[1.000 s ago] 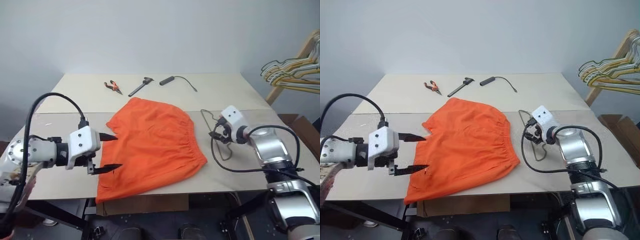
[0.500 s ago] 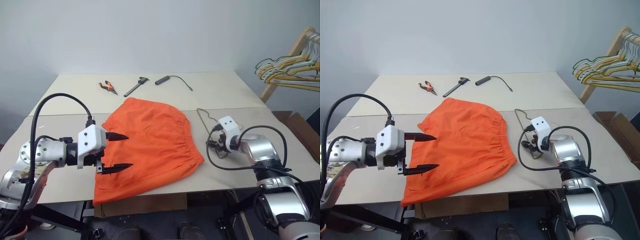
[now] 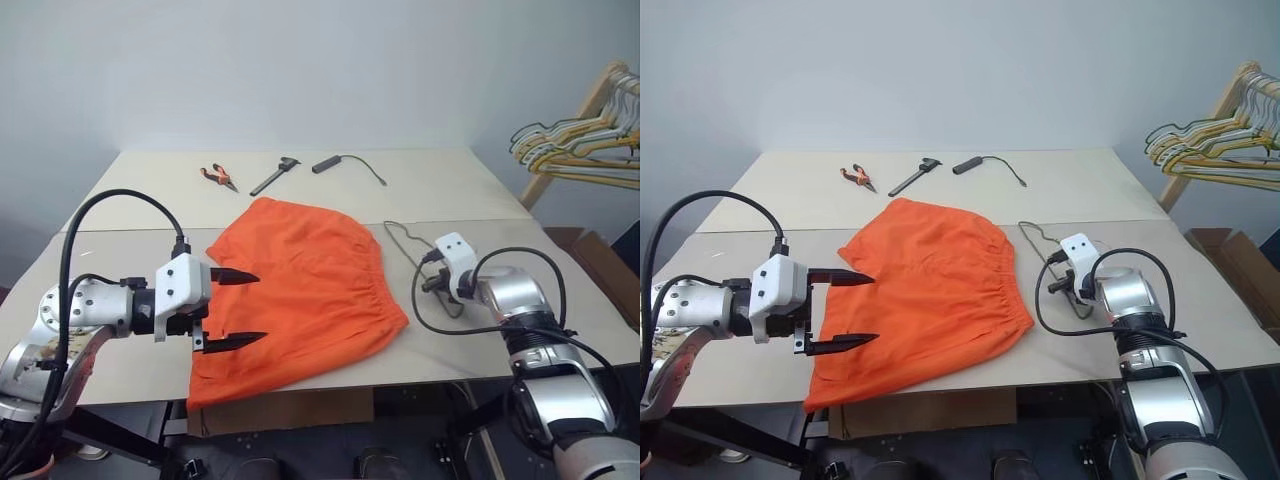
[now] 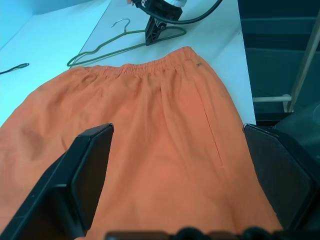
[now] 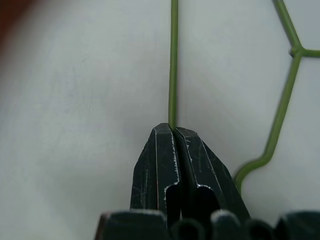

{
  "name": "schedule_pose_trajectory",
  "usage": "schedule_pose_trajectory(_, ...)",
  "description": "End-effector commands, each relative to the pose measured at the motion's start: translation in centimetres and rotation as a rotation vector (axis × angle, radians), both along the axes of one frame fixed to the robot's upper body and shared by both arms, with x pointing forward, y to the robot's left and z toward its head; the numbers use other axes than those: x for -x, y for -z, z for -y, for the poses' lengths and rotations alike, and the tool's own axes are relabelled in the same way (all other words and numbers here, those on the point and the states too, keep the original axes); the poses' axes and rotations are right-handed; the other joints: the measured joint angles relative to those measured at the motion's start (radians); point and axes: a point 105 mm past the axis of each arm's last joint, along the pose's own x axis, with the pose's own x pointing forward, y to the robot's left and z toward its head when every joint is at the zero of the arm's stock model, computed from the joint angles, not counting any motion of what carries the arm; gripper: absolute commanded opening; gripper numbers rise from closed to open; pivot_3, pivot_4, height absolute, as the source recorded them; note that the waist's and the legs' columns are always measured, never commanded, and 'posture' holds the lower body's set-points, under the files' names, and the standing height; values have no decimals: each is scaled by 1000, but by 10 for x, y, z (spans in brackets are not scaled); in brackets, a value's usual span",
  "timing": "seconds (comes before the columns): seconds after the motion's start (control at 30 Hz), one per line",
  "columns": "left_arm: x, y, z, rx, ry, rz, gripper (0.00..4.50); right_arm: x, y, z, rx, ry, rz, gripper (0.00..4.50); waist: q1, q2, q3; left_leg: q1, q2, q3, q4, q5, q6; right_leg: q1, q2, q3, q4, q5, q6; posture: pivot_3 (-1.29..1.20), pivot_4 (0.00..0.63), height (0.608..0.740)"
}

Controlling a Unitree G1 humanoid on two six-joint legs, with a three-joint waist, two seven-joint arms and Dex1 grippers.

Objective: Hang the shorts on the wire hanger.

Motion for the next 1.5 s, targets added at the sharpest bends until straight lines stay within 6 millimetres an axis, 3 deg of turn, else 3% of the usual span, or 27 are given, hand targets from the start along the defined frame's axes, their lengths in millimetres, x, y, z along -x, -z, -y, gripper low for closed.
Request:
schedule_pose_trajectory(0.03, -12, -9, 1, 26, -54, 79, 4500, -5, -3, 1, -9, 48, 52, 42, 0, 0, -1, 0, 0, -1, 0, 0, 0, 1, 0, 0, 0, 0, 0, 57, 0, 740)
schedule_pose_trajectory(0.13, -34, -16, 2, 79, -195, 114, 4500, -20, -35, 2, -41, 104, 232, 42, 1, 0, -1, 1, 0, -3, 0, 0, 0, 2, 0, 0, 0, 0, 1, 56, 0, 740)
schedule_pose_trajectory(0.23, -56, -46, 12, 393, -329, 59, 4500, -27, -89, -7, -121, 89, 491, 42, 8, 1, 0, -2, -1, -5, 0, 0, 0, -1, -1, 0, 0, 1, 2, 54, 0, 740)
schedule_pose_trajectory(0.4, -64, -70, 40, 778, -316, -185, 4500, 0, -148, -54, -241, -199, 820, 42, 3, 1, -1, -16, -2, -7, 1, 0, 0, -14, -2, 0, 5, 3, 4, 46, 0, 740)
schedule_pose_trajectory(0.57, -73, -83, 62, 972, -317, -331, 4500, 26, -168, -87, -217, -392, 1015, 42, 1, 1, -1, -17, -2, -9, 3, 0, 0, -13, -4, -1, 3, 4, 6, 45, 0, 740)
schedule_pose_trajectory(0.67, -76, -93, 68, 1048, -314, -344, 4500, 52, -178, -115, -247, -546, 1114, 42, 3, 1, -1, -14, -4, -8, 3, 0, -1, -12, -3, 1, 1, 4, 5, 43, 0, 740)
schedule_pose_trajectory(0.73, -77, -98, 68, 1075, -314, -337, 4500, 60, -181, -122, -259, -581, 1145, 42, 0, 1, -1, -14, -3, -8, 3, 0, -1, -12, -2, 1, 1, 4, 5, 40, 0, 740)
schedule_pose_trajectory(0.93, -81, -105, 69, 1090, -325, -333, 4500, 73, -173, -138, -257, -653, 1159, 42, 6, 1, -1, -14, -4, -8, 3, 0, -2, -11, -2, 1, 0, 4, 5, 38, 0, 740)
schedule_pose_trajectory(1.1, -84, -106, 74, 1079, -342, -320, 4500, 76, -155, -142, -202, -706, 1124, 42, 7, 1, -1, -14, -4, -8, 3, 0, -2, -11, -2, 0, -1, 4, 5, 36, 0, 740)
schedule_pose_trajectory(1.5, -95, -99, 73, 1080, -418, -326, 553, 67, -151, -141, -122, -653, 1153, 0, 6, 1, -1, -14, -4, -8, 3, 0, -3, -11, -2, 1, -1, 4, 5, 33, 0, 740)
